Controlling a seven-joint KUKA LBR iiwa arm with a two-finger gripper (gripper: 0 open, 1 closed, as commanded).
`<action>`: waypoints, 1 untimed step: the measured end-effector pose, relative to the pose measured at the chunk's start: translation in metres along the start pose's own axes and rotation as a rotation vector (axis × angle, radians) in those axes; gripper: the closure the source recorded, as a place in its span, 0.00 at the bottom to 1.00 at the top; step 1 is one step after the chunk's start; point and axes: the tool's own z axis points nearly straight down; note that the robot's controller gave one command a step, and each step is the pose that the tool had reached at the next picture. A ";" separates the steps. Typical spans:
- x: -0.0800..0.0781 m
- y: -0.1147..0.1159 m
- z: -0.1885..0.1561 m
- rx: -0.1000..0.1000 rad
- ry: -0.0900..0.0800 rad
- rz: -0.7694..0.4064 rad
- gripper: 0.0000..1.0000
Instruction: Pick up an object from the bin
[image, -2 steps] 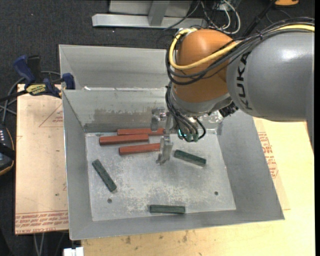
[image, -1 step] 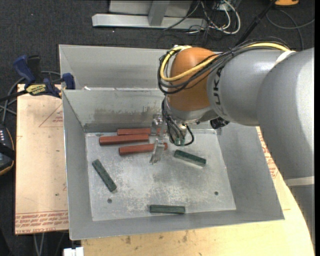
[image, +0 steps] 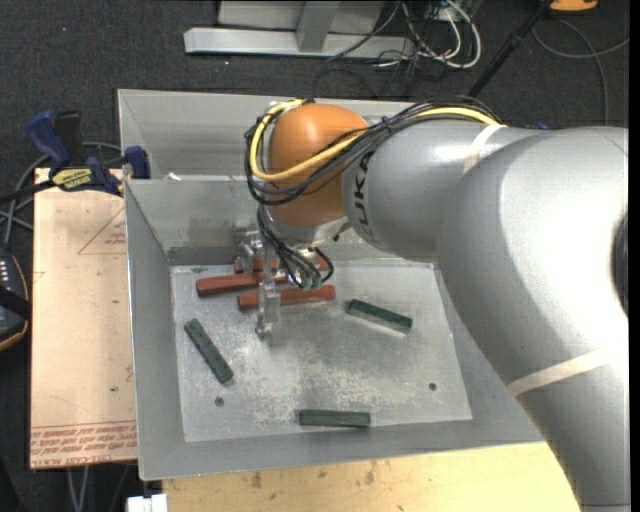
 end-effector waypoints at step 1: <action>-0.003 -0.002 -0.005 0.000 -0.007 0.004 1.00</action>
Offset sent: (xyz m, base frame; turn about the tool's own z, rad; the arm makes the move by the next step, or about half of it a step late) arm 0.0000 0.0000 0.0000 0.0000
